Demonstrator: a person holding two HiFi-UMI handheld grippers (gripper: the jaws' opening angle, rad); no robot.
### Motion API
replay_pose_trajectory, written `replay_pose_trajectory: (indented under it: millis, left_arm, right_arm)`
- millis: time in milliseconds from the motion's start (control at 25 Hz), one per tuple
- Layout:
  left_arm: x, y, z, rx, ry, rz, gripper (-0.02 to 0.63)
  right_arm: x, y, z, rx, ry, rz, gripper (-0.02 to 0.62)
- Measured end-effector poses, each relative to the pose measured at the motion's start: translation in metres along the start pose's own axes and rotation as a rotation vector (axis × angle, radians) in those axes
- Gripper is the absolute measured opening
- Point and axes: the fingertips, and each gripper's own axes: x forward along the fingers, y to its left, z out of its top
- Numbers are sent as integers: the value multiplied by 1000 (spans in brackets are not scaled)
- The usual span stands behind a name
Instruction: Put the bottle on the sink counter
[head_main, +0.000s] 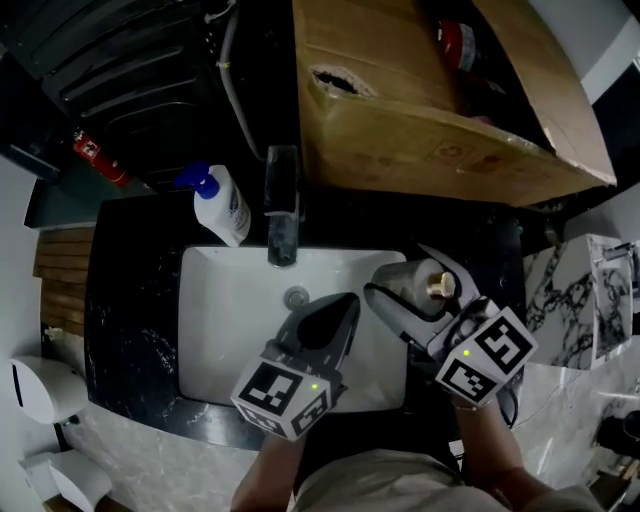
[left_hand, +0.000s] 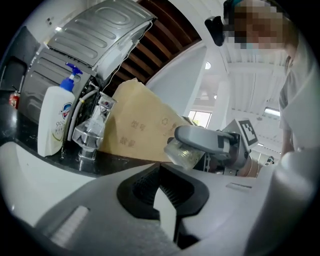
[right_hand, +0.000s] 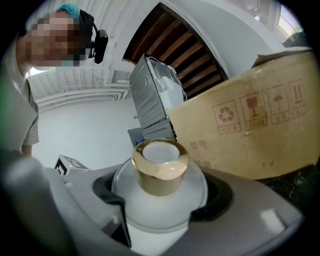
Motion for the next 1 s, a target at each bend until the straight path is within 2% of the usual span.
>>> replay_pose_trajectory:
  millis: [320, 520, 800, 1000]
  left_arm:
    - [11, 28, -7, -50, 4, 16, 8]
    - [22, 36, -19, -82, 17, -4, 8]
    - [33, 50, -28, -120, 19, 5, 8]
    - [40, 50, -33, -105, 37, -25, 8]
  right_arm:
    - [27, -17, -11, -17, 46, -20, 341]
    - [45, -32, -17, -37, 71, -33, 341]
    - [71, -47, -23, -83, 106, -24, 341]
    - [87, -60, -30, -108, 139, -27, 341]
